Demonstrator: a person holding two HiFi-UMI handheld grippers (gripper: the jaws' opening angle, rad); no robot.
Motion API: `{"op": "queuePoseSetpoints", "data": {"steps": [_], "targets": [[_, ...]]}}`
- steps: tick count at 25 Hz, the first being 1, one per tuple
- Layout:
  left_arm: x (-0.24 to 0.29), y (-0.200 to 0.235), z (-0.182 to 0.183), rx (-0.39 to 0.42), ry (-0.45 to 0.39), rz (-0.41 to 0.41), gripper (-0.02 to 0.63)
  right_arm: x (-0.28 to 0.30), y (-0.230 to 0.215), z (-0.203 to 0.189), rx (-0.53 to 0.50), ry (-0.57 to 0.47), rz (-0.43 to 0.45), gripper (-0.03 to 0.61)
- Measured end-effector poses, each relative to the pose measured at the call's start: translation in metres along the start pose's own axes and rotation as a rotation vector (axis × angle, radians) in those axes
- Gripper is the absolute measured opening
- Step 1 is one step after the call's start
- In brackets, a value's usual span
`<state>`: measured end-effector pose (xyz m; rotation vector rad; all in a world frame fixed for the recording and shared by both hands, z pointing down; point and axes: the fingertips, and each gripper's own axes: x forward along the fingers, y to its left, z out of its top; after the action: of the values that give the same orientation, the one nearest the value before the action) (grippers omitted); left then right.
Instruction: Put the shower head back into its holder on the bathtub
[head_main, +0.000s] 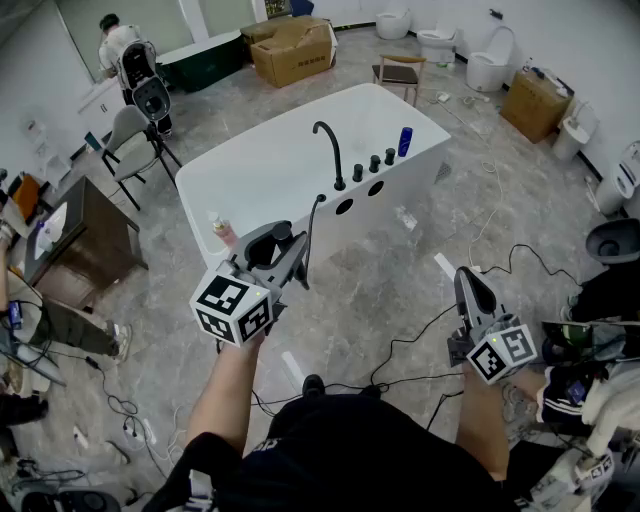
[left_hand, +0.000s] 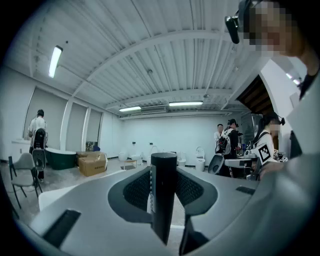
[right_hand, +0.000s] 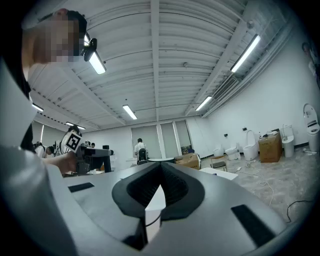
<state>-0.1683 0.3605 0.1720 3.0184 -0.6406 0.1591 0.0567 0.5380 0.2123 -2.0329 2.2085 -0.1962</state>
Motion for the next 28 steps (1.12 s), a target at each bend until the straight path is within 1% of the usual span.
{"op": "queuePoseSetpoints", "data": {"steps": [3, 5, 11, 22, 25, 28], "targets": [[0.001, 0.007, -0.019, -0.033, 0.027, -0.002, 0.135, 0.002, 0.005, -0.001, -0.002, -0.003, -0.004, 0.011], [0.000, 0.010, -0.024, -0.037, 0.035, 0.001, 0.135, 0.003, 0.006, 0.000, -0.004, -0.003, -0.007, 0.011], [-0.002, 0.006, -0.022, -0.034, 0.030, 0.006, 0.133, -0.001, 0.007, -0.003, -0.006, 0.002, -0.006, 0.011], [-0.009, 0.004, -0.032, -0.035, 0.044, 0.012, 0.133, -0.006, 0.013, -0.014, -0.008, 0.007, 0.003, 0.011], [-0.008, 0.000, -0.032, -0.040, 0.044, 0.013, 0.133, -0.010, 0.010, -0.013, -0.006, 0.018, -0.011, 0.011], [-0.007, -0.007, -0.028, -0.044, 0.044, 0.017, 0.133, -0.014, 0.009, -0.010, -0.002, 0.012, 0.006, 0.011]]}}
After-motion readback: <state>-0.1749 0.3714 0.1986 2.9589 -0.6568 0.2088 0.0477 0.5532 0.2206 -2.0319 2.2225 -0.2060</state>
